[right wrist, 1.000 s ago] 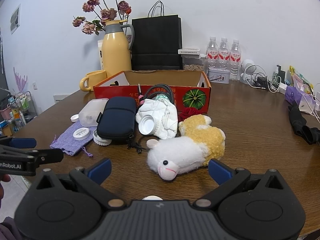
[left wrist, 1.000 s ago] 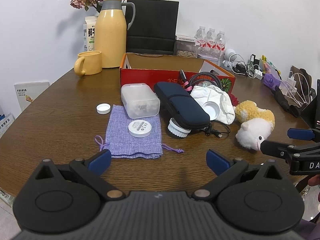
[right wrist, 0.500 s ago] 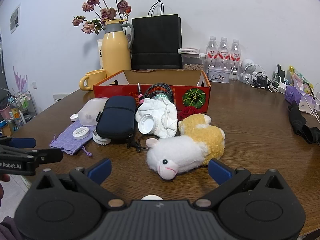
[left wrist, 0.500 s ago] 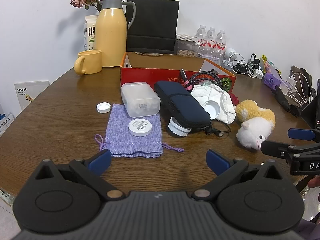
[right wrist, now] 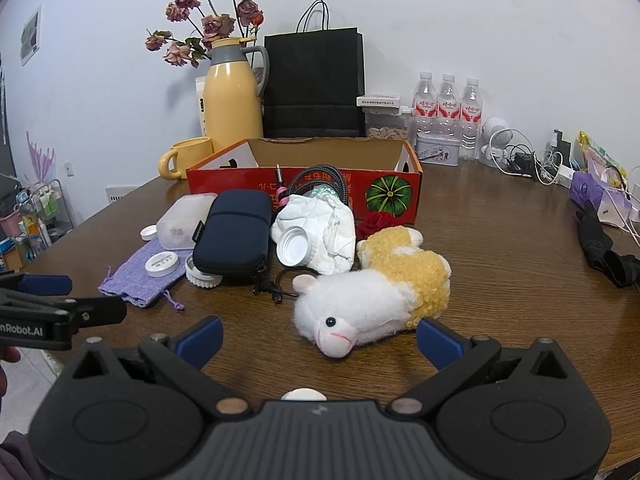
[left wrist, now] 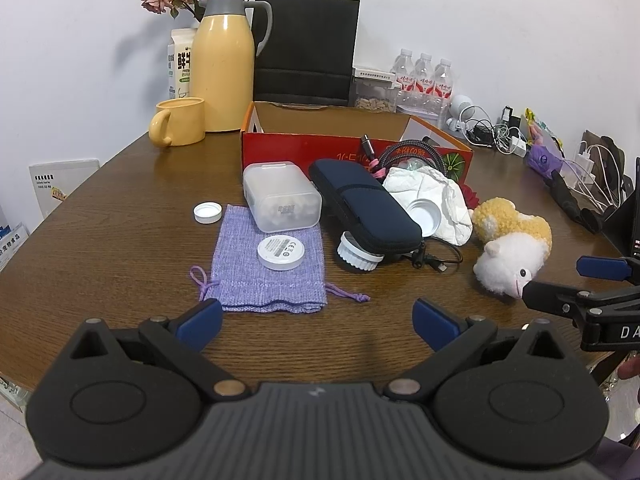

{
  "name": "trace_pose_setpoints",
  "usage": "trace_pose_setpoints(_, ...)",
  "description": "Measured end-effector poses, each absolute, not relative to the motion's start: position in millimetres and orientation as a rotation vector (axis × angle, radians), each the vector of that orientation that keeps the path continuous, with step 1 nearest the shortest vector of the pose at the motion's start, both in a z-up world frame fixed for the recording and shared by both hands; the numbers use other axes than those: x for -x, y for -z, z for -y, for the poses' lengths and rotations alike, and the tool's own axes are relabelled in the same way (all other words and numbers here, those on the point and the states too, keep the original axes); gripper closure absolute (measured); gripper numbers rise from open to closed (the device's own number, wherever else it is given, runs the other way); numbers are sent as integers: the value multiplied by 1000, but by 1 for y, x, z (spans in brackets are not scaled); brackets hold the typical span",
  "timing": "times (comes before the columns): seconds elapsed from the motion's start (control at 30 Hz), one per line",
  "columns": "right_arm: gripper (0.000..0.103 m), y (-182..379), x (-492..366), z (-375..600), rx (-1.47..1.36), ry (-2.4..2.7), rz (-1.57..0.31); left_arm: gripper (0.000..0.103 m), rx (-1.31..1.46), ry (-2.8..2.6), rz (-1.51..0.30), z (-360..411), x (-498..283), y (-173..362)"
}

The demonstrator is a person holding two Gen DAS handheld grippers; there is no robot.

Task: Organize objects

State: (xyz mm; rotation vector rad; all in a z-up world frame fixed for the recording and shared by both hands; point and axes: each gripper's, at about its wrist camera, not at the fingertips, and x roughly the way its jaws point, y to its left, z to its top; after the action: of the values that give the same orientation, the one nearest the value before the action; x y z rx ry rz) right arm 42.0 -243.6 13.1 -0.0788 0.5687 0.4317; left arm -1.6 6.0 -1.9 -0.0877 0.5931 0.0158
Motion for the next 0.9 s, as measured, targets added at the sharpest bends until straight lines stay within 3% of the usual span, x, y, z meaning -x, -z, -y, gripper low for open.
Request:
trace_pose_setpoints(0.4,3,0,-41,241,138,-434,-611,0,100,-22,-615,-9,-1,7)
trace_pose_setpoints(0.57,23,11,-41,242,149,-456,-659,0,107,-32,-626,-11,-3,8)
trace_pose_setpoints(0.73,53,18,-39,242,164,-480,-692,0,113,-41,-635,-14,-5,8)
trace_pose_setpoints(0.8,58,18,-37,241,172,-496,-690,0,116,-46,-634,-15,-5,8)
trace_pose_setpoints(0.87,74,18,-36,242,156,-512,-686,0,119,-51,-635,-17,-7,8)
trace_pose_setpoints(0.9,76,17,-36,243,148,-514,-686,0,120,-54,-636,-18,-7,8)
